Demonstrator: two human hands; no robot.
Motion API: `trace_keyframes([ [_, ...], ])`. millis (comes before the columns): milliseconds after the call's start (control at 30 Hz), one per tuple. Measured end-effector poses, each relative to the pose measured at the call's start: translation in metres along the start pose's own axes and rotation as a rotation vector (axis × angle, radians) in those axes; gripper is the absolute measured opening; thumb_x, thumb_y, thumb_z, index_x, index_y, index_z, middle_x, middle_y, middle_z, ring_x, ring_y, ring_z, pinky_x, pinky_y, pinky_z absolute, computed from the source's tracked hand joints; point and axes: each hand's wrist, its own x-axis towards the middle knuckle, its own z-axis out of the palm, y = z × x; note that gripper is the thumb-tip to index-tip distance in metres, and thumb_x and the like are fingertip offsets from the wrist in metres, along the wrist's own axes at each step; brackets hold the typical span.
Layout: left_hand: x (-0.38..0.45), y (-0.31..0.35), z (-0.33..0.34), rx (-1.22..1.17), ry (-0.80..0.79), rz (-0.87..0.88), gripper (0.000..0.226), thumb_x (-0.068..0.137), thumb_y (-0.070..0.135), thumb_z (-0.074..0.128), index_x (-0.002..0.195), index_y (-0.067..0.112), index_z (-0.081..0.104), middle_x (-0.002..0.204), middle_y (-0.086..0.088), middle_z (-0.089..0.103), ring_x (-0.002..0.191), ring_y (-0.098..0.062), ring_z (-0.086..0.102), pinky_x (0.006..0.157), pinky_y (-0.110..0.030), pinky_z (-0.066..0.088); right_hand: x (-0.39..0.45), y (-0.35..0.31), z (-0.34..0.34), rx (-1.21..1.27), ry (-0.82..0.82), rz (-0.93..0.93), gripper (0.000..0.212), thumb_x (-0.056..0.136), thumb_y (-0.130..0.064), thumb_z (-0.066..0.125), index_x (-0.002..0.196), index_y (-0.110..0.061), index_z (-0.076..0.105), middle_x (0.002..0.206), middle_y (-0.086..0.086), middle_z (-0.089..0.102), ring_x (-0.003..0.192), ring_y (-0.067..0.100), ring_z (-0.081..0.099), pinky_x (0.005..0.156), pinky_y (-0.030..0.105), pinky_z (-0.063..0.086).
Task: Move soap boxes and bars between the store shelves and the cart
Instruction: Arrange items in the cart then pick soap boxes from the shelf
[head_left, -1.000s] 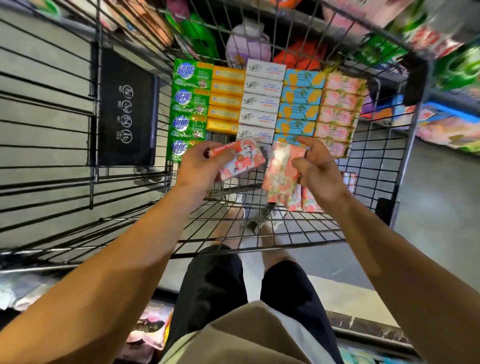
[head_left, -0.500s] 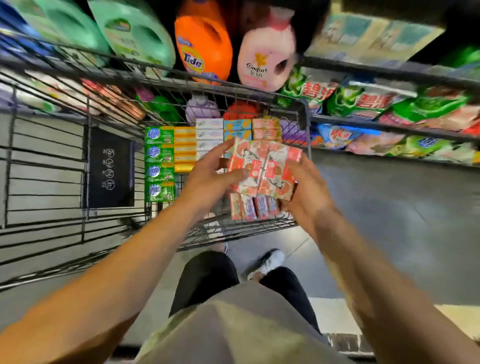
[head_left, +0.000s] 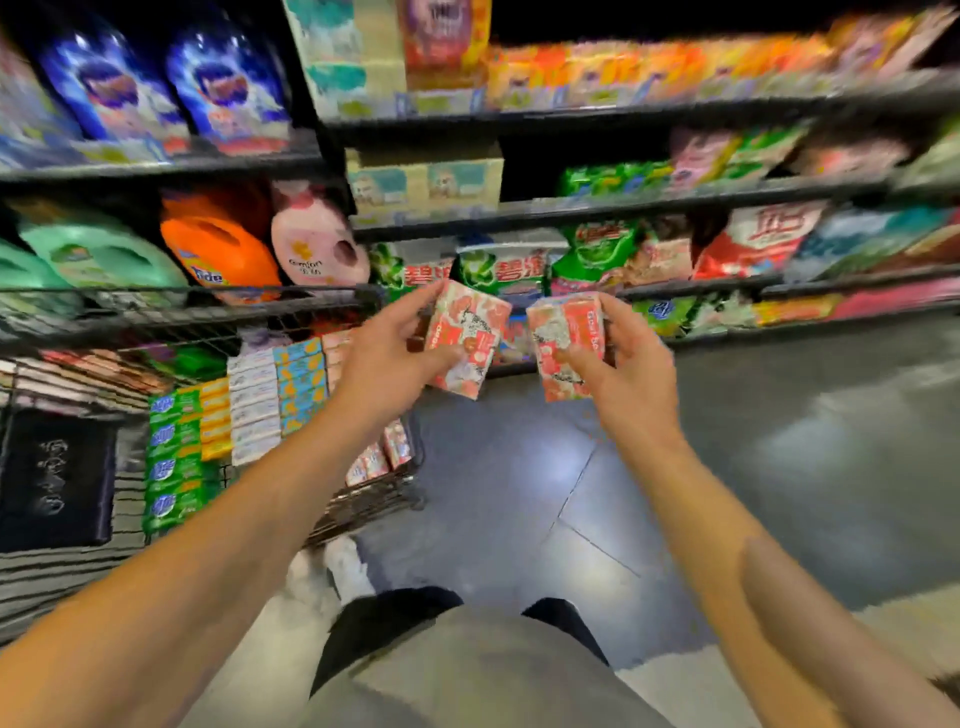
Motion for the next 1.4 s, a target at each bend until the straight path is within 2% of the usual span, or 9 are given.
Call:
trace_keyframes([
  [67, 0.008, 0.025, 0.036, 0.06, -0.036, 0.074, 0.073, 0.074, 0.004, 0.078, 0.134, 0.037, 0.054, 0.116, 0.001, 0.069, 0.103, -0.009, 0.065, 0.096, -0.037, 0.053, 0.007, -0.01, -0.045, -0.018, 0.024, -0.065, 0.049, 0.078, -0.011, 0.072, 0.117, -0.039, 0.06, 0.113, -0.011, 0.071, 0.105, 0.008, 0.067, 0.094, 0.032, 0.053],
  [133, 0.019, 0.05, 0.068, 0.133, -0.042, 0.142, 0.072, 0.072, 0.007, 0.078, 0.13, 0.042, 0.054, 0.098, 0.005, 0.072, 0.085, -0.01, 0.065, 0.089, -0.037, 0.054, 0.017, -0.019, -0.086, -0.045, 0.043, -0.123, 0.05, 0.08, -0.01, 0.073, 0.117, -0.042, 0.059, 0.115, -0.015, 0.069, 0.108, 0.003, 0.065, 0.096, 0.029, 0.051],
  [233, 0.038, 0.089, 0.111, 0.197, -0.047, 0.246, 0.069, 0.073, 0.011, 0.077, 0.128, 0.046, 0.054, 0.081, 0.012, 0.067, 0.073, -0.007, 0.06, 0.077, -0.028, 0.052, 0.037, -0.032, -0.141, -0.094, 0.087, -0.199, 0.055, 0.082, -0.011, 0.073, 0.132, -0.026, 0.058, 0.122, -0.011, 0.067, 0.112, 0.0, 0.062, 0.099, 0.024, 0.048],
  [333, 0.057, 0.125, 0.146, 0.255, -0.058, 0.326, 0.067, 0.082, 0.003, 0.074, 0.137, 0.034, 0.052, 0.085, 0.004, 0.066, 0.074, -0.004, 0.059, 0.072, -0.018, 0.049, 0.062, -0.046, -0.188, -0.169, 0.122, -0.265, 0.058, 0.084, -0.007, 0.073, 0.138, -0.019, 0.056, 0.122, -0.015, 0.063, 0.108, -0.01, 0.059, 0.097, 0.015, 0.045],
  [533, 0.105, 0.184, 0.205, 0.286, -0.052, 0.423, 0.064, 0.086, 0.011, 0.072, 0.138, 0.041, 0.05, 0.104, 0.008, 0.066, 0.093, -0.006, 0.064, 0.072, -0.029, 0.058, 0.12, -0.073, -0.256, -0.272, 0.159, -0.338, 0.057, 0.09, -0.012, 0.069, 0.143, -0.024, 0.051, 0.129, -0.019, 0.057, 0.12, -0.003, 0.054, 0.094, 0.008, 0.045],
  [667, 0.156, 0.212, 0.242, 0.299, -0.065, 0.5, 0.058, 0.086, 0.014, 0.073, 0.135, 0.037, 0.051, 0.109, 0.007, 0.066, 0.097, -0.006, 0.064, 0.072, -0.023, 0.055, 0.172, -0.087, -0.291, -0.313, 0.204, -0.379, 0.057, 0.09, -0.013, 0.07, 0.143, -0.026, 0.051, 0.131, -0.021, 0.055, 0.122, -0.006, 0.051, 0.102, 0.018, 0.044],
  [900, 0.253, 0.269, 0.305, 0.341, -0.038, 0.633, 0.051, 0.084, 0.021, 0.073, 0.13, 0.035, 0.055, 0.109, 0.004, 0.066, 0.102, -0.011, 0.064, 0.079, -0.036, 0.059, 0.27, -0.107, -0.36, -0.465, 0.226, -0.412, 0.058, 0.092, -0.018, 0.07, 0.145, -0.028, 0.048, 0.139, -0.019, 0.05, 0.13, -0.002, 0.044, 0.112, 0.03, 0.04],
  [1300, 0.362, 0.333, 0.425, 0.413, -0.002, 0.696, 0.053, 0.083, 0.016, 0.072, 0.132, 0.033, 0.057, 0.114, 0.007, 0.064, 0.102, -0.005, 0.062, 0.082, -0.031, 0.057, 0.406, -0.105, -0.456, -0.501, 0.292, -0.486, 0.057, 0.09, -0.014, 0.072, 0.142, -0.029, 0.053, 0.127, -0.014, 0.057, 0.122, 0.005, 0.052, 0.105, 0.033, 0.046],
  [1400, 0.384, 0.342, 0.459, 0.437, 0.047, 0.698, 0.055, 0.082, 0.015, 0.072, 0.133, 0.03, 0.058, 0.114, 0.007, 0.064, 0.105, -0.008, 0.062, 0.088, -0.03, 0.054, 0.443, -0.096, -0.483, -0.501, 0.244, -0.527, 0.057, 0.09, -0.013, 0.071, 0.142, -0.027, 0.053, 0.121, -0.017, 0.055, 0.114, -0.006, 0.047, 0.099, 0.013, 0.042],
])
